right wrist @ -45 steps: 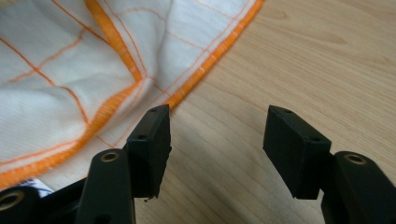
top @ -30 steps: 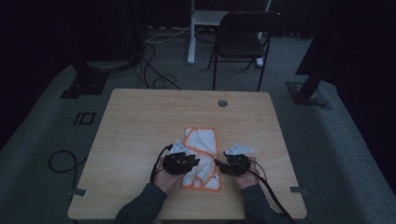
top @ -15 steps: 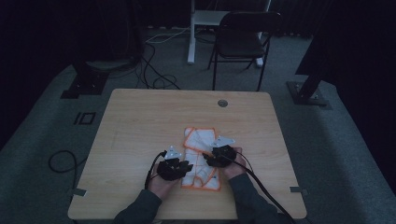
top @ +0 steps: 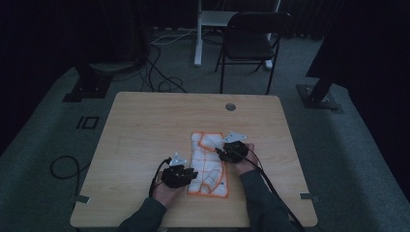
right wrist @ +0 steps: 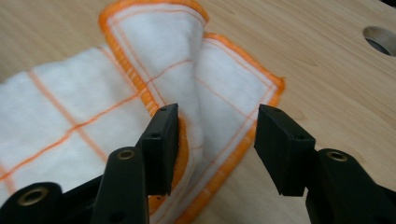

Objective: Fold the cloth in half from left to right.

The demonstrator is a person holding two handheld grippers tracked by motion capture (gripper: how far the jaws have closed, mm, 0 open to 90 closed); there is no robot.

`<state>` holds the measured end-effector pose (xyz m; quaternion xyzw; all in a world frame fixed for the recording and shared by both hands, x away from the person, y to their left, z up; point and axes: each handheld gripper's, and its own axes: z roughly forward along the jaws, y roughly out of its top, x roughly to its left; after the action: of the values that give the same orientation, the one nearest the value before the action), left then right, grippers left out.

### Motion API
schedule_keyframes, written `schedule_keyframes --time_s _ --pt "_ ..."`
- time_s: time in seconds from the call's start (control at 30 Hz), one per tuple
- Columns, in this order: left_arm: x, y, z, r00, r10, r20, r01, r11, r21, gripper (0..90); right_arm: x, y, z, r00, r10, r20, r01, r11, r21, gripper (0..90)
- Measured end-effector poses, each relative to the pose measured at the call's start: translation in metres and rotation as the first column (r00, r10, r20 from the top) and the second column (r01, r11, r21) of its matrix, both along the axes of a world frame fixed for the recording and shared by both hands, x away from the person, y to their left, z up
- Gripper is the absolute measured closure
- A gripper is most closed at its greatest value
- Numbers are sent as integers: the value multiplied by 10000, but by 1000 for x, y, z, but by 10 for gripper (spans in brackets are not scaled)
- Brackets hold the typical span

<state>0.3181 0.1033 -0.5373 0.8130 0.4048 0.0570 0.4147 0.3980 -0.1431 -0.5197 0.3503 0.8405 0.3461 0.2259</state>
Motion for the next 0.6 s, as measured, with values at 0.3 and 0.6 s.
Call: schedule_keyframes --time_s 0.3,0.6 --pt "0 2 -1 10000 49 5 -49 10000 -20 714 12 -9 -4 9983 -568 -133 568 9984 -2 526" --pt "-7 1 9 9997 -36 250 39 9999 -137 714 4 -13 2 9992 -377 -119 378 9993 53 521"
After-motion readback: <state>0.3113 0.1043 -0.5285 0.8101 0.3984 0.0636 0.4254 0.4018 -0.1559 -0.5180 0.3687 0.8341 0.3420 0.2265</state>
